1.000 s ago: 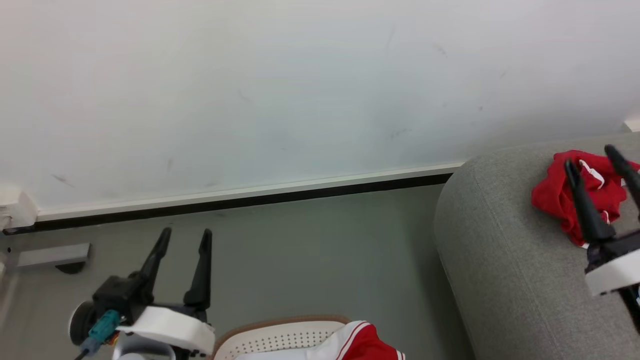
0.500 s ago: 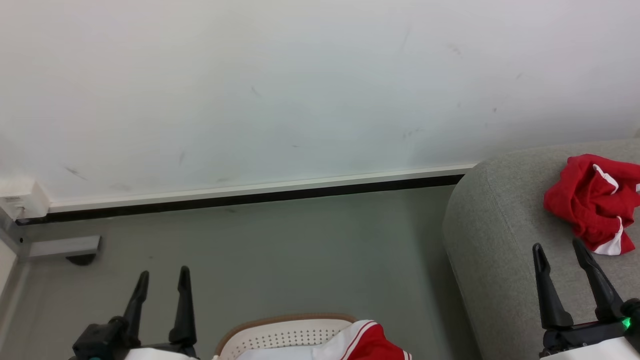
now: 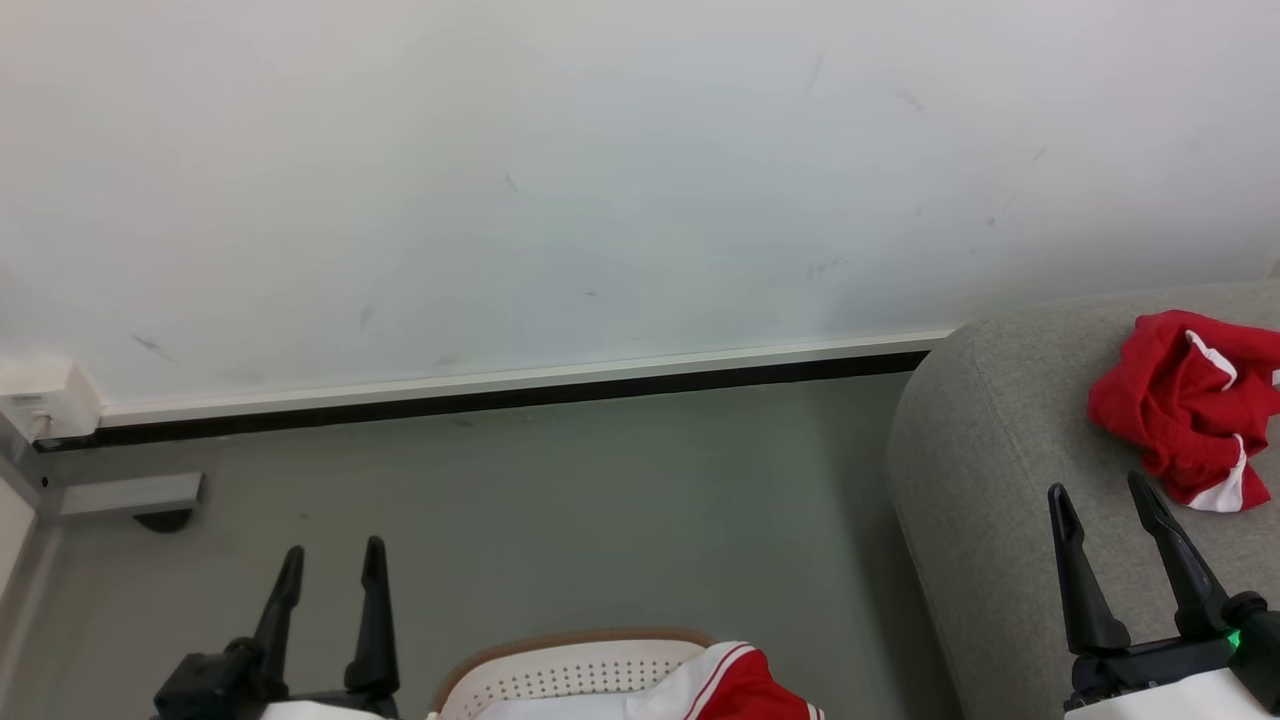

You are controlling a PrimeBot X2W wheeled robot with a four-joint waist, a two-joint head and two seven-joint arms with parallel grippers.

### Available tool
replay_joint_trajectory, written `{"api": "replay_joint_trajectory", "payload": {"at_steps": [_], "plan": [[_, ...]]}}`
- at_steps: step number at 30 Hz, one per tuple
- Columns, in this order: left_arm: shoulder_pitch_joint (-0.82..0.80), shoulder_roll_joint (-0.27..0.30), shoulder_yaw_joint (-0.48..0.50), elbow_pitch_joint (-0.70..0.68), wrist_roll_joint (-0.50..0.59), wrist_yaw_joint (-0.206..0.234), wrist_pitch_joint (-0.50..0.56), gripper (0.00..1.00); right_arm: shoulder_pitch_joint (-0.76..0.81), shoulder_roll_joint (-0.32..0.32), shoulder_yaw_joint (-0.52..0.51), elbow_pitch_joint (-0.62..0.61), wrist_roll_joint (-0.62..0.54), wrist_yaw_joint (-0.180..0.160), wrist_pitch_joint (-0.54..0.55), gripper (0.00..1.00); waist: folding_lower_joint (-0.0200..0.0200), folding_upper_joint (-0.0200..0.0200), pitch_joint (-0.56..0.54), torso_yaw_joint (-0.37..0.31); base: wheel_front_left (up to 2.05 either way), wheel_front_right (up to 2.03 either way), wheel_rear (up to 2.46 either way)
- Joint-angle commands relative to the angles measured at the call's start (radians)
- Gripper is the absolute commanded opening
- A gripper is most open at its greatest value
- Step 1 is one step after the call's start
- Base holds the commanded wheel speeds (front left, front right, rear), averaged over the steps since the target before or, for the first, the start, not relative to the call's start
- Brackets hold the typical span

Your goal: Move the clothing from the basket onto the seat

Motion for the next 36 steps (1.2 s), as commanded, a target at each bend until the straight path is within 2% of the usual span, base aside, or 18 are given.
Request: {"api": "replay_joint_trajectory", "payload": {"at_steps": [1, 14, 19, 27, 36], "plan": [[0.001, 0.000, 0.007, 0.004, 0.018, -0.004, 0.000, 1.00, -0.007, -0.001, 0.003, 0.006, -0.001, -0.002, 0.000, 1.00, 0.0000, 0.0000, 0.000, -0.001, 0.00, 0.00, 0.00], [-0.010, -0.024, 0.026, 0.017, 0.045, -0.038, -0.001, 1.00, -0.024, -0.001, 0.026, 0.014, 0.011, -0.002, 0.000, 1.00, 0.0000, 0.0000, 0.014, -0.019, 0.00, 0.00, 0.00], [-0.030, -0.027, 0.006, 0.026, 0.054, -0.055, -0.001, 1.00, -0.042, -0.009, 0.039, 0.009, 0.019, -0.002, 0.000, 1.00, 0.0000, 0.0000, 0.038, -0.034, 0.00, 0.00, 0.00], [-0.125, -0.029, -0.059, 0.095, 0.065, -0.093, -0.001, 1.00, -0.106, -0.019, 0.030, -0.028, 0.032, -0.002, 0.000, 1.00, 0.0000, 0.0000, 0.138, -0.072, 0.00, 0.00, 0.00], [-0.293, 0.010, -0.134, 0.287, 0.088, -0.125, 0.060, 1.00, -0.226, -0.024, 0.001, -0.074, 0.044, -0.002, 0.000, 1.00, 0.0000, 0.0000, 0.305, -0.154, 0.00, 0.00, 0.00]]}}
